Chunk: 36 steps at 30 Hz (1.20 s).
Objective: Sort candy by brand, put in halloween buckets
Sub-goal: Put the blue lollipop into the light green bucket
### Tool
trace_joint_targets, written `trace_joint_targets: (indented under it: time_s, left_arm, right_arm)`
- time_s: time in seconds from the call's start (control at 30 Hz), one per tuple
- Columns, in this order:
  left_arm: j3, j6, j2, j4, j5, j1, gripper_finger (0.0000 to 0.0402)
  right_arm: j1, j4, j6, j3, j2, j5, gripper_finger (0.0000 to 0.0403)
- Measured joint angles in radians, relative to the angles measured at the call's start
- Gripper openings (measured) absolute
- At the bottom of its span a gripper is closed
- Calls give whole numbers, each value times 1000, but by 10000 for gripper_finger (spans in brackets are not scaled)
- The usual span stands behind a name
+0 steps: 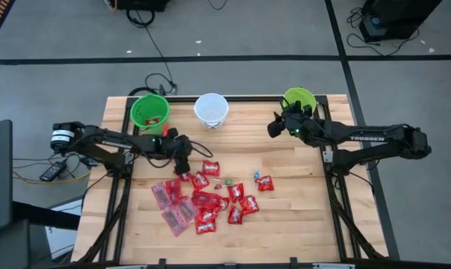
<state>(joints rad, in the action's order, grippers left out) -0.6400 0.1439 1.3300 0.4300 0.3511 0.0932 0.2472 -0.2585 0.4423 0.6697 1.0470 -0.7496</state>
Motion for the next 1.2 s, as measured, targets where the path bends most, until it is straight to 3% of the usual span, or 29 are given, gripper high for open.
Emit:
trace_joint_targets:
  time_s: [0.13,0.53,0.7,0.97,1.2]
  left_arm:
    - [52,-39,2,-81,-72,53,213]
    - [124,-90,13,-172,-145,126,202]
    - [135,-111,13,-174,-211,148,146]
    - [135,-138,13,-188,-286,163,14]
    - [120,-146,13,-323,-293,154,9]
  right_arm:
    - [-3,9,-6,0,0,11,200]
    - [-3,29,-19,0,0,21,200]
    - [-3,36,-19,0,0,36,200]
    - [-3,57,-15,0,0,72,186]
    - [-36,141,-29,0,93,296,160]
